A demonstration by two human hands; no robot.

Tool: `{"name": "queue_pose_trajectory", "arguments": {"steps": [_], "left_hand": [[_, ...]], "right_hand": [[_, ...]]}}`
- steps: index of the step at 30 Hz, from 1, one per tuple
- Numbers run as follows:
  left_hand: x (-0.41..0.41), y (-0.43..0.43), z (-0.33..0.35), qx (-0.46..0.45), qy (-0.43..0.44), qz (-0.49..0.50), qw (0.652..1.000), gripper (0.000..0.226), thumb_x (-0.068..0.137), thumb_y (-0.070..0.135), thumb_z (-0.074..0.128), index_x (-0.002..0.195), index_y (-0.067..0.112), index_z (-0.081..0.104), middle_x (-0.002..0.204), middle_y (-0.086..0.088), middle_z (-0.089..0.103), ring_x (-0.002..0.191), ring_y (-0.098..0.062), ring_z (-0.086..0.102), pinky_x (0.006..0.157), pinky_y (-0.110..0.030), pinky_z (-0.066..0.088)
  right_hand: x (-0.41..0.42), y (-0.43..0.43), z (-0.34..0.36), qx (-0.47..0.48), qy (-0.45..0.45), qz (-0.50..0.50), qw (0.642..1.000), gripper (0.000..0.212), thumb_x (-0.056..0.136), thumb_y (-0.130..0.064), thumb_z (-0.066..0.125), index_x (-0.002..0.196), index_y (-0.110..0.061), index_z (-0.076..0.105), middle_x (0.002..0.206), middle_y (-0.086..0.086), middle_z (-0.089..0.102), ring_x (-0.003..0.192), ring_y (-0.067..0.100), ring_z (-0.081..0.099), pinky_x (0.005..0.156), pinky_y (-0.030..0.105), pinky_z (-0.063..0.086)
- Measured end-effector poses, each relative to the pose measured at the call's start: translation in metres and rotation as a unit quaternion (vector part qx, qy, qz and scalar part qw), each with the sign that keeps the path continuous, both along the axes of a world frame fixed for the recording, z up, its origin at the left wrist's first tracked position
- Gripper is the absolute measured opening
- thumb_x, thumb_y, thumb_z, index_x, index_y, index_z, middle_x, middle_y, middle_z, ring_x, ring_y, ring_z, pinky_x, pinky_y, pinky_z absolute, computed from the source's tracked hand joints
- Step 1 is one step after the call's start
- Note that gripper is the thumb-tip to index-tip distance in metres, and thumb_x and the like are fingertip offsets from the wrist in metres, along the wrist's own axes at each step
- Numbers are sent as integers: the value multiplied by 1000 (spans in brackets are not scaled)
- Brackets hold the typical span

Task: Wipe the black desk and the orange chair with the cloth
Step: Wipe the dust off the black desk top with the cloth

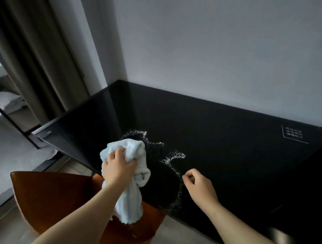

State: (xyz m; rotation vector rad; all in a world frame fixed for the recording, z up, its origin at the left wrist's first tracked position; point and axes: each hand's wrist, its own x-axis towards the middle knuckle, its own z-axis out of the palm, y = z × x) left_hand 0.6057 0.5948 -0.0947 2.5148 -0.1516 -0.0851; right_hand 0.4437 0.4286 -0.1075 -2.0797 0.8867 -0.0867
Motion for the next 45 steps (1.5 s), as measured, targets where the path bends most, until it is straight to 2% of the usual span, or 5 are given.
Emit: {"name": "queue_pose_trajectory", "arguments": {"steps": [18,30,35,39,45], "left_hand": [[204,2,-29,55,66,47,995,52,78,58,42,123,31,43,128,-6,45,116,-40,43,95,-54,36],[101,-99,-27,24,57,-402,913,42,74,37,56,115,42,51,117,18,50,110,-20,41,90,-38,37],[159,-67,-6,24,-103,-278,955,41,77,34,63,117,26,60,123,6,56,117,-22,47,93,-36,37],[190,-43,-12,132,16,-92,987,40,84,39,51,124,32,47,134,2,41,124,-29,39,98,-42,31],[117,-74,-31,138,4,-297,945,41,80,42,50,120,44,43,124,12,48,115,-23,39,95,-42,35]], "right_hand": [[103,-43,-4,-28,4,-101,994,14,95,-25,50,87,-33,59,84,-10,62,70,6,60,58,20,47],[99,-67,-7,-201,259,-111,938,46,96,-42,39,140,-29,36,149,-5,34,137,22,30,105,44,35],[99,-69,-10,-224,282,-78,930,48,96,-49,33,139,-30,35,150,-3,32,136,23,32,100,41,42],[95,-67,-16,-243,294,-58,922,51,96,-51,31,142,-29,30,153,-2,28,139,24,28,104,43,40],[114,-62,-10,-159,335,-109,922,49,95,-44,37,140,-23,32,151,4,26,137,30,25,106,50,32]]}}
